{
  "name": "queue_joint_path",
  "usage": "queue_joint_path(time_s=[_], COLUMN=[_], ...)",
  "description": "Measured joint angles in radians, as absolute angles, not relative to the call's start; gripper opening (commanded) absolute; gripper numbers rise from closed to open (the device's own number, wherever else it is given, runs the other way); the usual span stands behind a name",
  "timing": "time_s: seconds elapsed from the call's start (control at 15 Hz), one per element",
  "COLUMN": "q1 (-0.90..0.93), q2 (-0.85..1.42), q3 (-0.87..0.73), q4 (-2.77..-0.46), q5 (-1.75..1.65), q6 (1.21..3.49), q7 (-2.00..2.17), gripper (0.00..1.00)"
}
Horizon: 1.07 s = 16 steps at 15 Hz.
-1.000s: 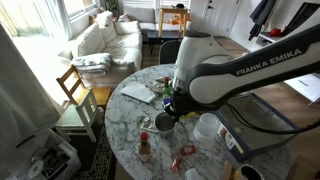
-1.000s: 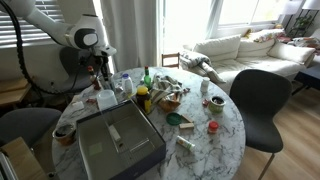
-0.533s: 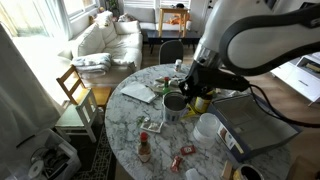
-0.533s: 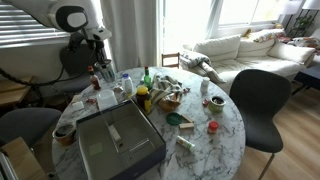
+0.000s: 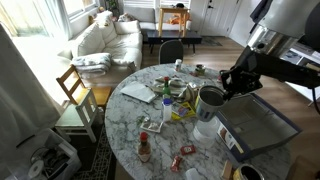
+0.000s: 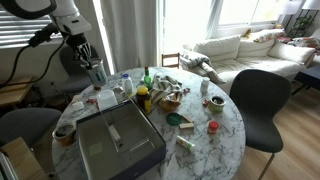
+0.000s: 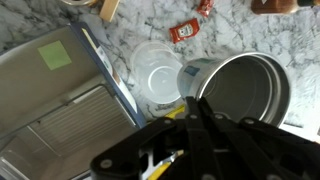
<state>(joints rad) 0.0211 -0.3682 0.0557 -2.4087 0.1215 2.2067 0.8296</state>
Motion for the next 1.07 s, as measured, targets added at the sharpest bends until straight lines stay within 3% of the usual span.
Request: queue_joint_path(time_s=[0.4, 1.07], q1=[-0.033, -0.085], q2=[-0.475, -0.459], q3=[0.042, 0.023], q4=[-2.540, -2.568], q5=[0.195, 0.308], q6=[2.210, 2.226], q7=[0.836, 0.860], gripper=[0.01, 0.01])
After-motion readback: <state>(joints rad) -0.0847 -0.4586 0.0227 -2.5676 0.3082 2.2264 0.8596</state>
